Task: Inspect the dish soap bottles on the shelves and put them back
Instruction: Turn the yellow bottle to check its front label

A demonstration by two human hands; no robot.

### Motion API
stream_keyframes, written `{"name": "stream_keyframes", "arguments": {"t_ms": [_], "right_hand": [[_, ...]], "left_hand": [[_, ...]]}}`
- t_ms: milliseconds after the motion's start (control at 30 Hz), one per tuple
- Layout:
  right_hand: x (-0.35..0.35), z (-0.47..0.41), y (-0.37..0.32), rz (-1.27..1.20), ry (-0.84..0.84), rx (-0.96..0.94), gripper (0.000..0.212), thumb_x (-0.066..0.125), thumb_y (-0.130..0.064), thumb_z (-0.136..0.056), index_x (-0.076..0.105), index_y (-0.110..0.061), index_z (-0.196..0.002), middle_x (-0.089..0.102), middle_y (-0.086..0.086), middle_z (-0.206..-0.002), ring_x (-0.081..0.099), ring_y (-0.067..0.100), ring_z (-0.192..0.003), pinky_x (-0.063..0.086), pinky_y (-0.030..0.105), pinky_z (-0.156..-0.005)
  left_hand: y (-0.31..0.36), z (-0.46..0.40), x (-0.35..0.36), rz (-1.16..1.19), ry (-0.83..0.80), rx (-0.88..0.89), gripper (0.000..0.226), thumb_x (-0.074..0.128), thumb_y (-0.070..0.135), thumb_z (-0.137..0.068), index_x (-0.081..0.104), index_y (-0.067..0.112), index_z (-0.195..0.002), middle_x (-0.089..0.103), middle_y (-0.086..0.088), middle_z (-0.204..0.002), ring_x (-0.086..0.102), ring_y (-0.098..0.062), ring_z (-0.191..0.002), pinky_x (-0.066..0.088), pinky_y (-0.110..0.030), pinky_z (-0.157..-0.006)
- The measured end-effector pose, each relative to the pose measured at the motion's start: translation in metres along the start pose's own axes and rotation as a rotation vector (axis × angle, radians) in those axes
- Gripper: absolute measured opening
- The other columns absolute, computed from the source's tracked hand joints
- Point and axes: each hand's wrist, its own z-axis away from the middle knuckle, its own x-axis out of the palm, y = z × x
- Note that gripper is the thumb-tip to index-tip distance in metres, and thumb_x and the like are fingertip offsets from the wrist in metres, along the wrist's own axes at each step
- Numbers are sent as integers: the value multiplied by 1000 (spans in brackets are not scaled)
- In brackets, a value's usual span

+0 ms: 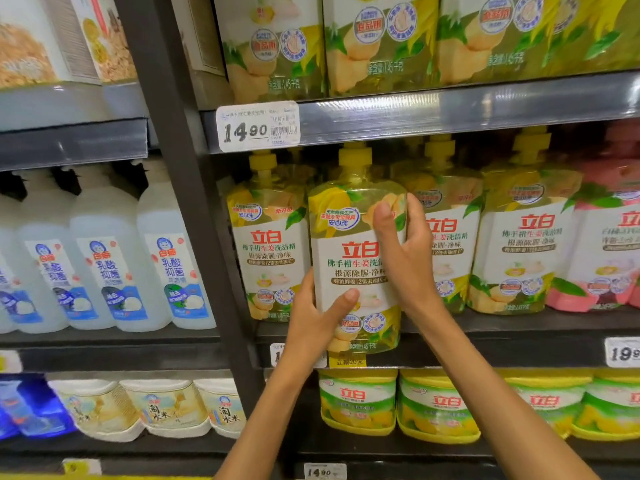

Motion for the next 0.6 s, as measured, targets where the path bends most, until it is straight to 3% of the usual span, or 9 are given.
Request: {"name": "stream_keyframes", "arguments": {"t_ms": [33, 133, 167, 233, 300, 367, 433, 500, 600], "right_hand": [[1, -1, 4, 15, 16, -8, 94, 50, -70, -77, 31, -10, -147, 50, 8, -141, 50, 20, -129, 45, 45, -106], [5, -1, 12, 80, 57, -88, 79, 50, -67, -79, 27, -29, -144, 38, -42, -128, 37, -23, -120, 37, 13, -104], [6, -1, 14, 112, 81, -110, 72, 52, -64, -81, 27, -32, -141, 34, -47, -124, 32, -30, -115, 31, 2, -99], [10, -3, 16, 182, 150, -164, 68, 56, -54, -86, 34, -23, -142, 32, -30, -131, 30, -26, -116, 22, -5, -95], [12, -3, 18, 300, 218, -244, 70, 56, -51, -88, 40, -9, -142, 28, -12, -136, 25, -10, -123, 15, -1, -102], [12, -3, 18, 391, 257, -290, 70, 56, -51, -88, 43, -6, -140, 34, -3, -137, 23, -3, -124, 15, 9, -107], [11, -3, 15, 364, 269, -316, 63, 63, -42, -88, 44, -8, -138, 41, 1, -135, 30, 3, -124, 25, 20, -107], [9, -3, 9, 304, 271, -355, 54, 68, -32, -88, 44, -14, -133, 45, -3, -128, 41, 9, -120, 35, 25, -104], [4, -3, 5, 376, 248, -377, 47, 68, -27, -89, 52, -4, -128, 53, 5, -122, 50, 19, -116, 41, 28, -98]], "left_hand": [[-3, -1, 1, 11, 16, 14, 43, 73, 36, -72, 56, 29, -111, 72, 24, -95, 68, 3, -92, 52, -10, -68], [-12, 0, 5, 42, 85, 16, 56, 68, 42, -70, 55, 23, -122, 72, 13, -107, 66, -4, -101, 55, -20, -79], [-13, 1, 9, 23, 131, 16, 63, 66, 45, -71, 53, 21, -128, 69, 8, -114, 64, -7, -107, 54, -25, -86], [-13, 7, 21, -61, 253, 43, 66, 60, 48, -78, 48, 18, -135, 60, 2, -126, 55, -4, -115, 48, -17, -92], [-12, 14, 32, -145, 379, 139, 59, 58, 43, -88, 44, 15, -138, 49, -2, -132, 46, 2, -119, 42, -6, -90], [-14, 20, 38, -232, 463, 225, 61, 59, 42, -91, 35, 20, -142, 41, 0, -137, 38, -2, -127, 41, -21, -103], [-19, 21, 39, -376, 437, 288, 76, 63, 43, -85, 24, 22, -148, 33, -1, -143, 28, -5, -135, 33, -36, -111], [-23, 20, 40, -571, 352, 322, 99, 72, 41, -78, 9, 15, -150, 25, -11, -147, 22, -10, -133, 23, -34, -111], [-27, 18, 42, -703, 318, 310, 108, 78, 34, -75, 0, 13, -147, 22, -19, -147, 25, -25, -126, 22, -36, -107]]}}
